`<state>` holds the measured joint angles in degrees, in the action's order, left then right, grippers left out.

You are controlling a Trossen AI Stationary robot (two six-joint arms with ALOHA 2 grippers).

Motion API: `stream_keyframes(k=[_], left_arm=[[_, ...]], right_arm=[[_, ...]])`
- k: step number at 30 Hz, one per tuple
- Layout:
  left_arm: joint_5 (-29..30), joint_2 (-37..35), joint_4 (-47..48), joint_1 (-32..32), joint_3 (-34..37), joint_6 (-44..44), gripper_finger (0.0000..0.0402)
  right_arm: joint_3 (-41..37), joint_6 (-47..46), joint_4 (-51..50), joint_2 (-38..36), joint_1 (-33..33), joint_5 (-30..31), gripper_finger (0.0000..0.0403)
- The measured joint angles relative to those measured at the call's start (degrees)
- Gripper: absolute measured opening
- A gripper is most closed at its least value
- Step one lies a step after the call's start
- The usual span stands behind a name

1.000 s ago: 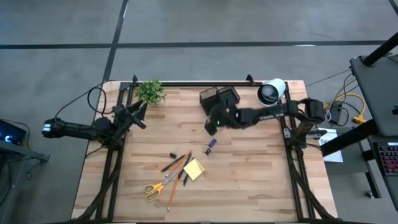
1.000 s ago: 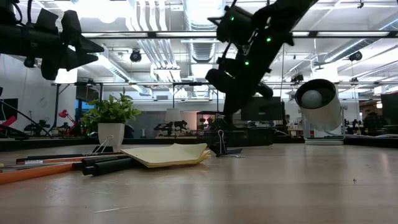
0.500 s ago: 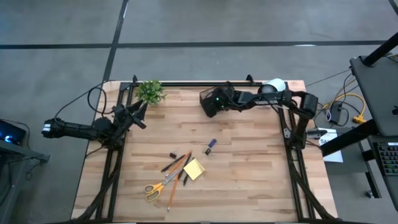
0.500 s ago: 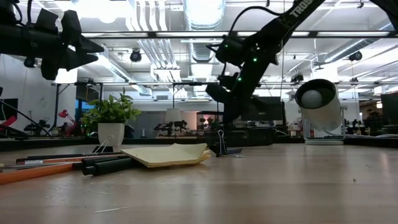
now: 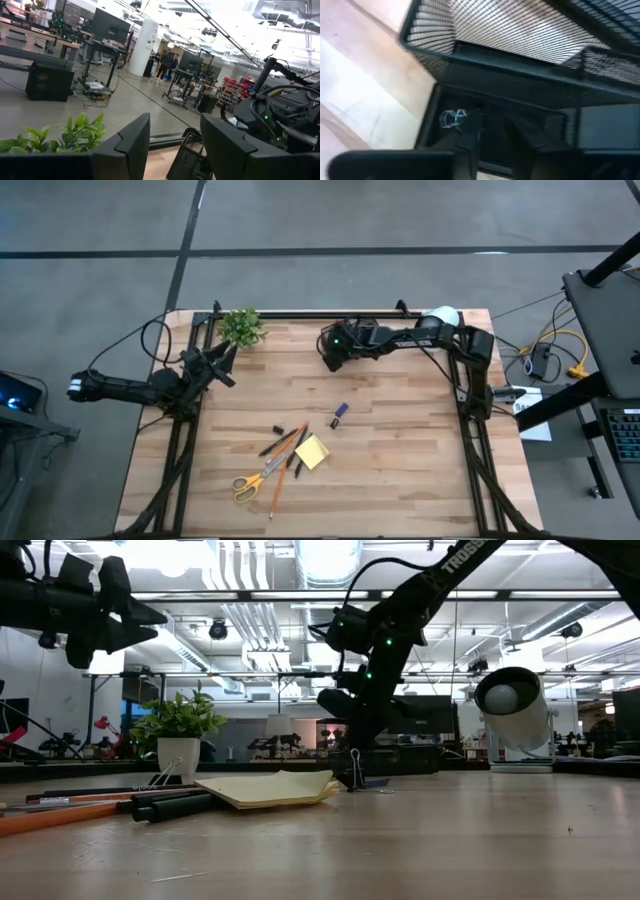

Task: Pick and place office supplies into organizer
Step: Adjust the black desk organizer

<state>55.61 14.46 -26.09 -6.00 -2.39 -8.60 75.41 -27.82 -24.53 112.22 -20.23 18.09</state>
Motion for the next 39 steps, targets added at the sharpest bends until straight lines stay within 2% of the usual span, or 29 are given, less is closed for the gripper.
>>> stream_keyframes(k=[4,9,17,22,29,39], left_arm=[[0.01,0.02,-0.02,0.0,0.0,0.02,0.0159],[0.03,-0.02,-0.02,-0.01,0.0,0.02,0.0159],[0.02,0.0,-0.41,-0.02,0.0,0.02,0.0159],[0.02,0.02,-0.38,-0.02,0.0,0.02,0.0159],[0.07,0.07,-0.42,0.0,0.0,0.02,0.0159],[0.33,0.02,-0.36,-0.02,0.0,0.02,0.0159]], right_arm=[[0.93,5.83,-3.05,-0.66,0.21,0.01,0.0125],[0.55,26.21,-6.17,-3.29,2.67,-3.34,0.016],[3.25,47.58,-7.6,-9.99,3.81,-3.09,0.0167],[4.86,60.17,-7.89,-9.59,0.63,-6.04,0.0167],[4.86,64.25,-8.07,-5.99,-3.2,-8.18,0.0167],[4.84,67.31,-6.59,-3.57,-4.72,-7.83,0.0157]])
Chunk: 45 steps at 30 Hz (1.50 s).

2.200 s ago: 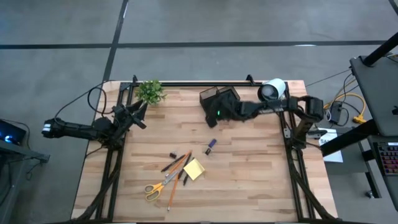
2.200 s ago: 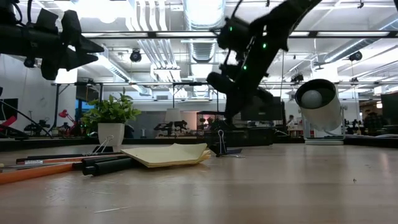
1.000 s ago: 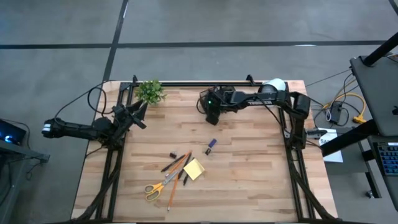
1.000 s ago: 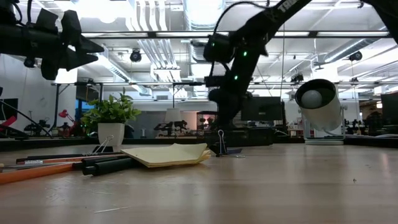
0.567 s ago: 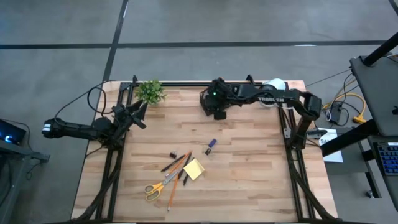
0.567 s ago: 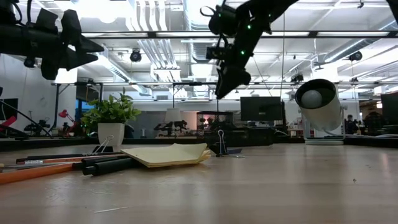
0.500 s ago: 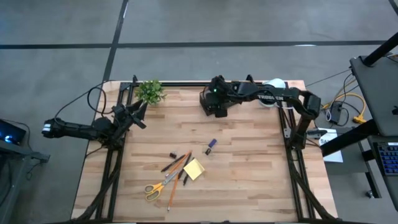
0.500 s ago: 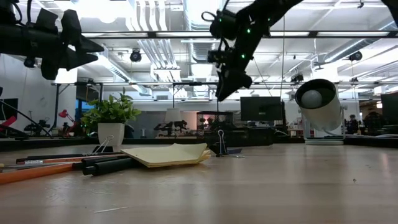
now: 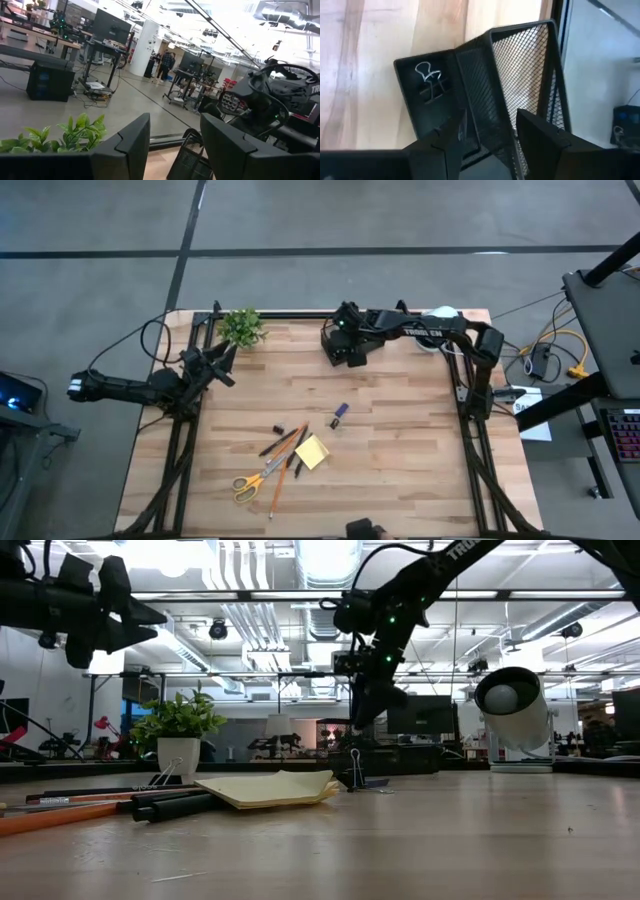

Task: Pick and place office supplies into organizer
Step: Adjust the black desk organizer

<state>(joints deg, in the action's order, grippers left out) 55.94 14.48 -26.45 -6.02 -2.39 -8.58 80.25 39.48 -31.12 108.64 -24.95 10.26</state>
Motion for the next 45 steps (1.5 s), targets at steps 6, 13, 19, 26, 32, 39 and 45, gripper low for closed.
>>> stream_keyframes(k=[6,13,19,26,32,39,45], left_arm=[[0.0,0.0,-0.01,0.01,0.0,0.0,0.0159],[0.0,-0.02,-0.01,0.02,0.0,0.0,0.0159],[-0.02,-0.02,0.01,0.0,0.0,0.0,0.0159],[-0.04,-0.04,-0.01,0.02,0.0,0.0,0.0159],[-0.04,-0.04,-0.03,0.02,0.0,0.0,0.0159],[-0.07,-0.04,-0.03,0.02,0.0,0.0,0.0159],[-0.09,-0.04,-0.03,0.02,0.0,-0.02,0.0159]], right_arm=[[0.0,1.3,-0.01,2.03,-1.21,0.37,0.0138],[0.04,2.31,-0.41,4.13,-0.64,0.31,0.0083],[3.81,-12.28,-6.42,4.41,0.09,0.63,0.0021],[7.73,-31.26,-11.07,4.37,3.1,-2.18,0.0008],[7.74,-28.2,-12.42,4.45,9.79,-3.0,0.0009],[7.74,-27.89,-12.47,4.46,14.99,-2.84,0.0009],[7.74,-24.5,-11.92,4.48,16.79,-2.9,0.001]])
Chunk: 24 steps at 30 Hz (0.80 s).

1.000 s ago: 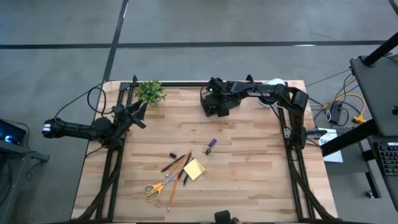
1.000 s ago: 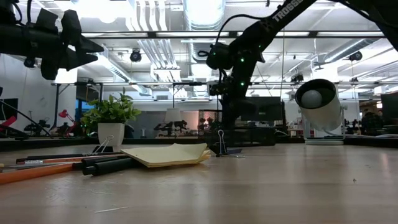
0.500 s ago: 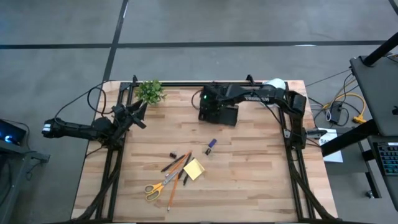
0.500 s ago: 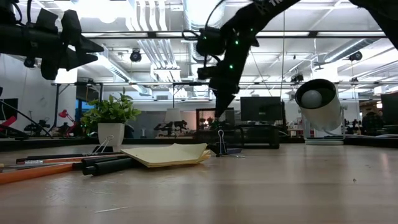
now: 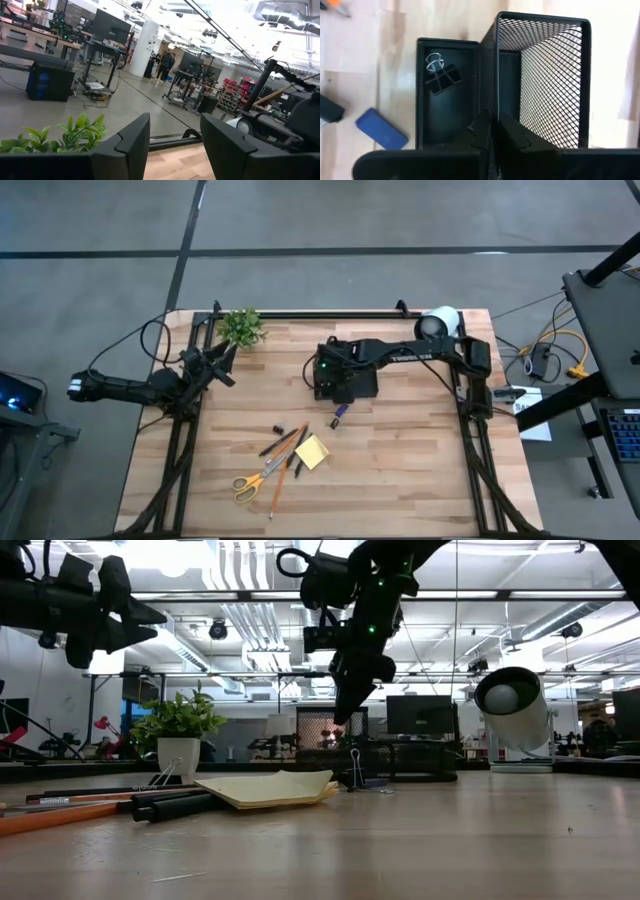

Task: Pick and place office supplies into organizer
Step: Adjust the black desk organizer, then put the right black binder clip into the black desk organizer

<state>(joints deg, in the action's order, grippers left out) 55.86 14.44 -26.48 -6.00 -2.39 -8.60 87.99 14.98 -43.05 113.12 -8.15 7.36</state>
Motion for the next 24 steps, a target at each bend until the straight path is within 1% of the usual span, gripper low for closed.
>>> stream_keyframes(k=[3,5,10,13,16,20,24], left_arm=[[0.0,0.0,-0.02,0.0,0.0,-0.05,0.0159],[0.0,0.0,-0.04,0.0,0.0,-0.07,0.0159],[0.0,0.0,-0.04,0.0,0.0,-0.09,0.0159],[-0.02,0.0,-0.04,0.0,0.0,-0.11,0.0159],[-0.02,0.0,-0.04,-0.02,0.0,-0.18,0.0159],[-0.02,-0.05,-0.04,0.0,0.0,-0.22,0.0159],[-0.02,-0.34,-0.06,-0.01,0.0,-0.21,0.0159]], right_arm=[[0.0,0.52,0.1,0.02,0.07,-0.13,0.0021],[0.0,1.38,0.15,0.02,0.08,-0.12,0.0039],[0.01,2.5,0.54,0.02,0.19,0.59,0.0101],[0.97,1.79,0.41,0.02,0.19,3.91,0.0139],[3.16,1.62,0.3,-0.27,0.14,5.31,0.0168],[6.49,1.8,-2.22,-2.25,0.77,5.92,0.019],[7.83,4.24,-6.72,-4.45,2.83,5.76,0.0194]])
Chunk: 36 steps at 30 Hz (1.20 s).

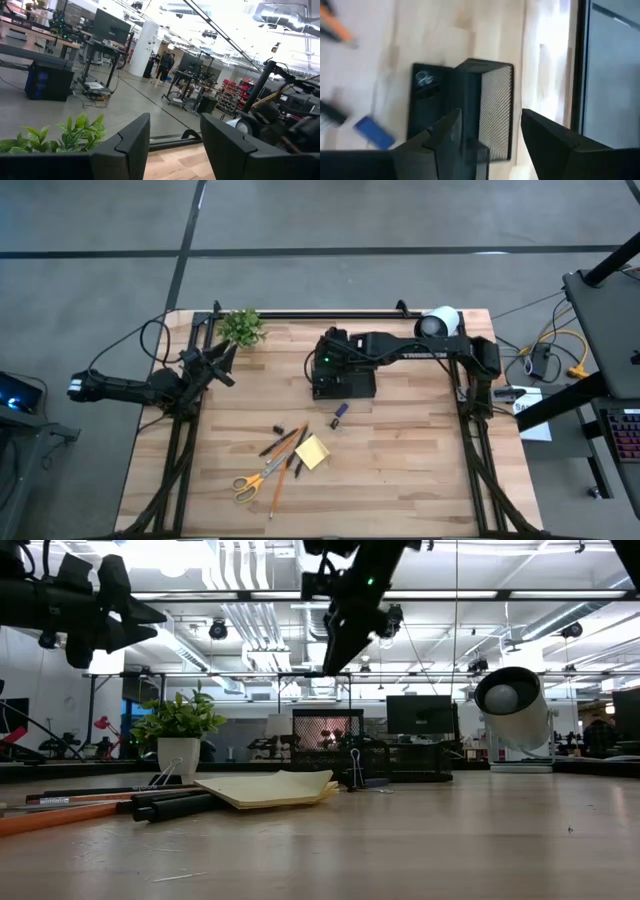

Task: Pick and place office supplies into organizer
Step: Put the right black binder clip into the black desk organizer

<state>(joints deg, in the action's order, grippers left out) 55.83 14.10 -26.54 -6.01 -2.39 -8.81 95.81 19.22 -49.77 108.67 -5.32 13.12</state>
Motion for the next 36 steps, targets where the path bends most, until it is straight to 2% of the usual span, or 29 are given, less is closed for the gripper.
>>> stream_keyframes(k=[5,7,12,15,19,25,30,36], left_arm=[[0.0,0.01,-0.05,-0.02,-0.02,0.02,0.0159],[0.0,0.03,-0.01,-0.02,-0.04,0.02,0.0159],[-0.02,-0.06,0.08,-0.02,-0.04,0.05,0.0159],[-0.02,-0.02,0.1,-0.02,-0.04,0.04,0.0159],[-0.04,-0.33,0.07,-0.04,-0.31,0.12,0.0159],[-0.02,-0.64,0.03,-0.04,-0.46,0.11,0.0159],[-0.04,-0.65,0.06,-0.04,-0.43,0.1,0.0159],[-0.02,-0.63,0.06,-0.04,-0.37,0.12,0.0159]], right_arm=[[-1.31,6.71,-10.04,-0.55,5.01,-11.04,0.0194],[-3.1,10.08,-9.06,0.08,7.36,-13.09,0.0194],[-5.65,9.07,-0.35,1.84,11.52,-13.18,0.0194],[-5.95,8.61,1.58,4.46,12.62,-13.34,0.0194],[-6.06,8.56,2.31,8.37,12.7,-13.46,0.0194],[-6.04,7.48,2.02,12.01,12.15,-10.17,0.0185],[-5.95,7.3,1.52,11.9,12.03,-10.12,0.016],[-5.66,7.56,0.02,11.53,12.06,-10.16,0.0099]])
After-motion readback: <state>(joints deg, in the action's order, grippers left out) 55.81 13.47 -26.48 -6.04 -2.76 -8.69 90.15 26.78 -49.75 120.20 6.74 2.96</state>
